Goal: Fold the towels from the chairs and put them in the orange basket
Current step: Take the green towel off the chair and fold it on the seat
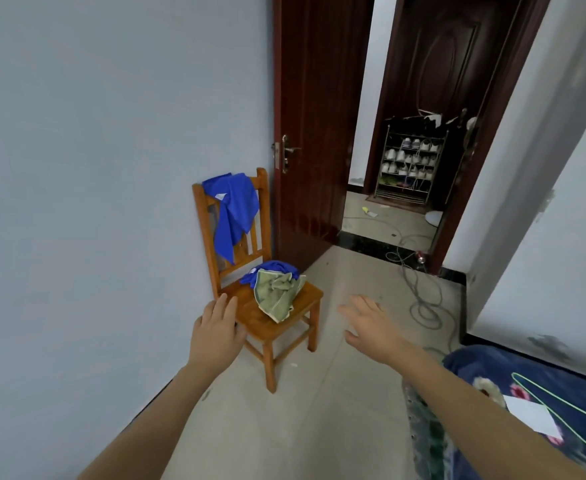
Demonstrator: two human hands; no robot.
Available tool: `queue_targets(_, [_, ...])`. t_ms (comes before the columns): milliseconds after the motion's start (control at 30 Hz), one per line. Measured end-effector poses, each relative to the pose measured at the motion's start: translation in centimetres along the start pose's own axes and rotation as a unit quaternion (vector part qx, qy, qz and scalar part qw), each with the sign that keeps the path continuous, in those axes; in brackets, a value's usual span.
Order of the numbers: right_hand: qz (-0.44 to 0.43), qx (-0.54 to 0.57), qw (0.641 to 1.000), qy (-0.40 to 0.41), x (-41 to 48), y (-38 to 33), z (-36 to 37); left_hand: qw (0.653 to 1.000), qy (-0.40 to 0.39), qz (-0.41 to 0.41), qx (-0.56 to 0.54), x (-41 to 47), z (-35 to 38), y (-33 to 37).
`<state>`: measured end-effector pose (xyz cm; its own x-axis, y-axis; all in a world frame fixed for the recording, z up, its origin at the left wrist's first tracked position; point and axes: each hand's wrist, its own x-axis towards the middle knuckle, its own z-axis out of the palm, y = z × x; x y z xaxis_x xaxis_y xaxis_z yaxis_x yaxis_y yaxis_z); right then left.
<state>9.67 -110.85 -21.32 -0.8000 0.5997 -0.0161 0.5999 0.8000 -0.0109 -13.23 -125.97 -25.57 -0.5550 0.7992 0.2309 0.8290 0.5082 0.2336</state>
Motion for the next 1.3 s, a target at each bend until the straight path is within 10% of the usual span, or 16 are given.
queue_targets(1300, [-0.173,0.005,0.98,-0.093,45.9,36.8,7.2,0.951,-0.113,-0.276,-0.089,39.6,25.2,16.7])
